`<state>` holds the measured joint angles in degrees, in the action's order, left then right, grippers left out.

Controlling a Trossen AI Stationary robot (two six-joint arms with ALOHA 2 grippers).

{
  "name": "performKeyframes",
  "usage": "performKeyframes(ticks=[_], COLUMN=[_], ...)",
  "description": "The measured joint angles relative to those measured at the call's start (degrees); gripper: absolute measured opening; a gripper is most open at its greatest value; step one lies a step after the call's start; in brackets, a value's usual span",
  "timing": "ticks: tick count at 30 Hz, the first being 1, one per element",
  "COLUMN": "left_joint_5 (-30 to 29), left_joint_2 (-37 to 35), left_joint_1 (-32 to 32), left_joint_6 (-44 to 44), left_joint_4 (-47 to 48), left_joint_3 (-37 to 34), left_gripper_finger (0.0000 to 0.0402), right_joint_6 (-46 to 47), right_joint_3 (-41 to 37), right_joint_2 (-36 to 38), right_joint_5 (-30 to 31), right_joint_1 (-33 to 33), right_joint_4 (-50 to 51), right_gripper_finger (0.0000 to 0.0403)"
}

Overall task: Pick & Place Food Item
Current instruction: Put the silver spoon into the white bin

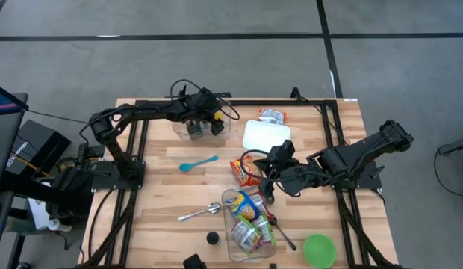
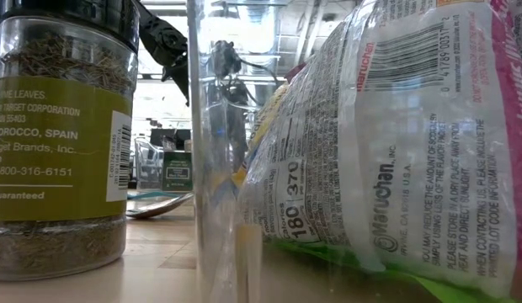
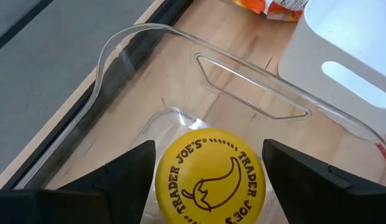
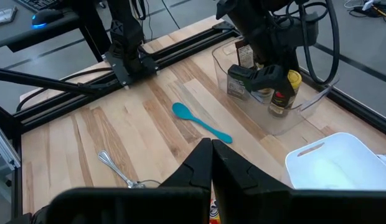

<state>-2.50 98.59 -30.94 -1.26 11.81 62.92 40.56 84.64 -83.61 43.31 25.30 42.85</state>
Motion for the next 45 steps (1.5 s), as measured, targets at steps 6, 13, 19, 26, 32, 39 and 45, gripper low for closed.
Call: performKeyframes(ticks=[6,13,19,26,32,39,45], left_joint_5=[0.0,0.1,1.3,7.3,10.5,10.5,10.5], left_joint_2=[-1.0,-6.9,-15.9,-27.0,-33.7,-36.5,-36.4], left_joint_1=[0.2,0.4,1.5,3.0,4.6,9.0,15.4], left_joint_6=[0.1,0.4,4.8,7.8,9.3,9.3,12.4], left_joint_4=[-0.7,-0.4,0.0,-0.3,0.2,0.5,2.4], left_joint_3=[0.0,0.0,0.0,0.0,0.0,0.0,0.0], left_gripper_finger=[0.0290,0.0290,0.0290,0.0290,0.0290,0.0290,0.0290], right_joint_6=[0.0,0.0,0.0,0.0,-0.1,-0.2,-0.2], right_joint_3=[0.0,0.0,0.0,0.0,0.0,0.0,0.0], right_joint_2=[0.0,0.0,0.0,0.0,0.0,0.0,0.0], right_joint_5=[0.0,0.0,0.0,0.0,0.0,0.0,0.0], right_joint_1=[0.0,-0.1,-0.3,-0.3,-0.3,-0.3,-0.3], right_joint_4=[0.0,0.0,0.0,0.0,0.0,0.0,0.0], right_gripper_finger=[0.0001,0.0001,0.0001,0.0001,0.0001,0.0001,0.0001])
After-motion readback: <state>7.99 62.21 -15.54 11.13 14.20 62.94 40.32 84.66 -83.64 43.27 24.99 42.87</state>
